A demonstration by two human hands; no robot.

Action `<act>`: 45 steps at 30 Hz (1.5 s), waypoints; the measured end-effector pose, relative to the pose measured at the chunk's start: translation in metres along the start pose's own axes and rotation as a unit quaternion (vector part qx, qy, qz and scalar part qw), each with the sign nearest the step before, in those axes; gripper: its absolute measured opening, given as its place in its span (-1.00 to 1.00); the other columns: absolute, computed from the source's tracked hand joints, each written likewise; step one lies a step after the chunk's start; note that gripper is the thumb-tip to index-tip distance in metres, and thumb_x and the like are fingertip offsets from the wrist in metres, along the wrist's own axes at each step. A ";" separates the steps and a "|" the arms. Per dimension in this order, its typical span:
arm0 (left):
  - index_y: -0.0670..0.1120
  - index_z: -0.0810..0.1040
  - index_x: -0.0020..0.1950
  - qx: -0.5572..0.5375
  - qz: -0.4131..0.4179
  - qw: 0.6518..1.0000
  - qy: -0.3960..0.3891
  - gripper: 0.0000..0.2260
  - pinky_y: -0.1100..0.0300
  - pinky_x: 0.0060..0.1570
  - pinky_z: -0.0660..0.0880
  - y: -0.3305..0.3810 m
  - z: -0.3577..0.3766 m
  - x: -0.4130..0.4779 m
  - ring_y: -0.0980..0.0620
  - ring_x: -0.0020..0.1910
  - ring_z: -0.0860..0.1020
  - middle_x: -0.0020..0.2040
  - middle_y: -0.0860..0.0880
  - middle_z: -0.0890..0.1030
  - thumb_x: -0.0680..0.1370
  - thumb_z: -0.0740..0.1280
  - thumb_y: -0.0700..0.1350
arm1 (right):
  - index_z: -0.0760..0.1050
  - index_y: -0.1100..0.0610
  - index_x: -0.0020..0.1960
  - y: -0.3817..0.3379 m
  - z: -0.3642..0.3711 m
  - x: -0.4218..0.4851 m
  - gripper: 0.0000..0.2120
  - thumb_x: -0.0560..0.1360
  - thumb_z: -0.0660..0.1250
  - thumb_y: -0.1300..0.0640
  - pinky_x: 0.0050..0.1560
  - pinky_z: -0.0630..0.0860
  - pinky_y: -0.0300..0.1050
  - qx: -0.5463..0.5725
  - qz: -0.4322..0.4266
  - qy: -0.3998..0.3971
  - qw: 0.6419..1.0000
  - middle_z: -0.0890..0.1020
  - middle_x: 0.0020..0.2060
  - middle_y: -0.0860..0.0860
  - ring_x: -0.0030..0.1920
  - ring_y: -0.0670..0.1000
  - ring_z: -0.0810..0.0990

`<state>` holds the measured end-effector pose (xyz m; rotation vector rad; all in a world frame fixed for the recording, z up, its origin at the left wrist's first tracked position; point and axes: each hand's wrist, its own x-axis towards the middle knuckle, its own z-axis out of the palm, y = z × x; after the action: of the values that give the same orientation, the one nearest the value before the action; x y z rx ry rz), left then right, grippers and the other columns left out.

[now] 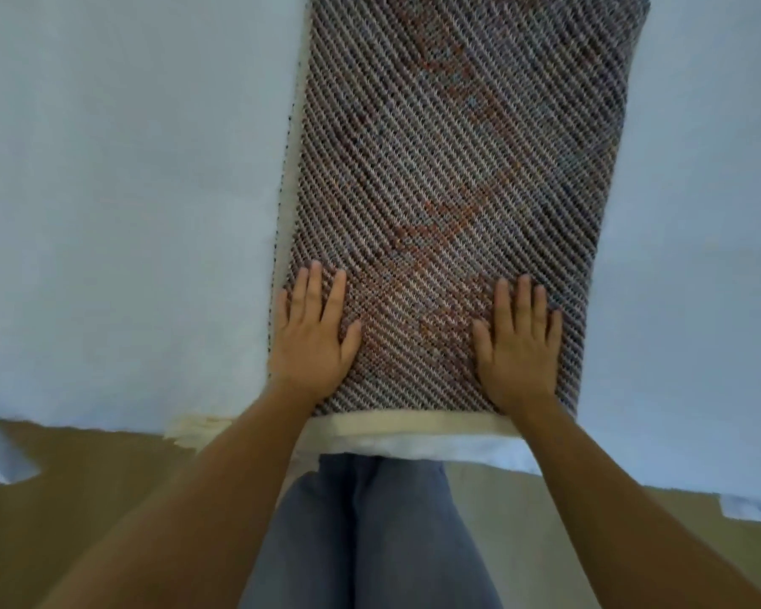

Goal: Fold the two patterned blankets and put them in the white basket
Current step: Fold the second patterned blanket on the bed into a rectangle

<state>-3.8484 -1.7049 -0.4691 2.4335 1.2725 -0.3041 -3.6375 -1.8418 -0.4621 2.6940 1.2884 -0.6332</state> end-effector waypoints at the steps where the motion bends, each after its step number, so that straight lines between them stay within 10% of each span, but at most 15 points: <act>1: 0.01 -0.18 0.49 0.001 -0.020 1.000 -0.002 -0.42 0.02 0.42 -0.22 -0.005 0.001 -0.004 -0.13 0.51 -0.02 0.53 -0.17 0.01 0.54 -0.09 0.20 | -0.20 0.00 0.48 0.013 0.000 -0.005 -0.39 0.51 -0.24 -0.23 0.45 -0.19 0.12 -0.010 0.020 -0.013 1.000 0.00 0.52 0.11 0.52 0.13 -0.06; 7: 0.05 -0.35 0.46 0.025 -0.062 0.996 -0.061 -0.40 -0.11 0.45 -0.17 -0.026 -0.014 -0.014 -0.13 0.52 -0.17 0.54 -0.19 -0.15 0.54 -0.19 0.27 | -0.31 0.02 0.49 0.018 -0.012 -0.002 -0.40 0.56 -0.24 -0.21 0.46 -0.26 0.15 -0.049 0.033 -0.069 0.996 -0.17 0.52 0.10 0.51 0.10 -0.22; 17: 0.04 -0.15 0.53 0.007 0.046 0.999 0.024 -0.33 -0.13 0.42 -0.24 0.038 -0.094 0.104 -0.11 0.51 -0.21 0.55 -0.12 -0.17 0.53 -0.01 0.31 | 0.33 0.29 0.36 -0.003 -0.097 0.078 -0.43 0.39 0.23 0.10 0.37 0.13 0.36 0.091 -0.076 0.114 0.986 0.27 0.40 0.31 0.41 0.33 0.21; 24: 0.07 -0.33 0.49 0.101 0.089 0.990 -0.042 -0.09 -0.15 0.40 -0.28 0.092 -0.137 0.257 -0.11 0.49 -0.30 0.52 -0.08 -0.30 0.40 0.12 0.44 | -0.17 0.03 0.52 -0.002 -0.143 0.223 -0.23 0.50 0.08 -0.29 0.42 -0.29 0.15 0.058 -0.127 0.063 0.988 -0.16 0.53 0.08 0.51 0.09 -0.23; 34: 0.02 -0.12 0.52 0.196 0.008 0.977 -0.086 0.11 -0.29 0.36 -0.26 0.077 -0.145 0.344 -0.15 0.52 -0.05 0.54 -0.13 0.01 0.17 0.19 0.56 | -0.42 -0.07 0.46 0.004 -0.143 0.327 0.06 0.25 0.00 -0.59 0.36 -0.40 0.21 0.002 -0.091 -0.106 0.990 -0.33 0.49 0.09 0.47 0.12 -0.37; 38: -0.13 0.33 0.29 0.198 0.013 0.979 -0.049 -0.02 -0.25 0.40 -0.08 0.077 -0.151 0.342 -0.18 0.25 0.44 0.19 -0.17 0.52 0.14 0.20 0.56 | -0.09 0.03 0.51 -0.004 -0.156 0.335 0.16 0.13 0.12 -0.61 0.38 -0.24 0.35 -0.058 -0.073 -0.063 0.994 0.02 0.50 0.18 0.49 0.22 -0.02; 45: -0.17 0.45 0.12 0.257 0.086 0.961 0.050 -0.32 -0.10 0.30 0.22 0.078 -0.163 0.307 -0.18 0.11 0.46 0.05 -0.17 0.54 0.32 0.31 0.38 | 0.40 0.14 0.00 -0.010 -0.171 0.306 -0.32 0.26 0.28 -0.45 0.22 0.28 0.15 -0.102 -0.099 0.002 0.990 0.60 -0.10 0.11 -0.03 0.17 0.54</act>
<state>-3.6069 -1.4485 -0.4134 3.0088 1.1126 -0.5224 -3.4180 -1.5702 -0.4293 2.4258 1.5425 -0.4836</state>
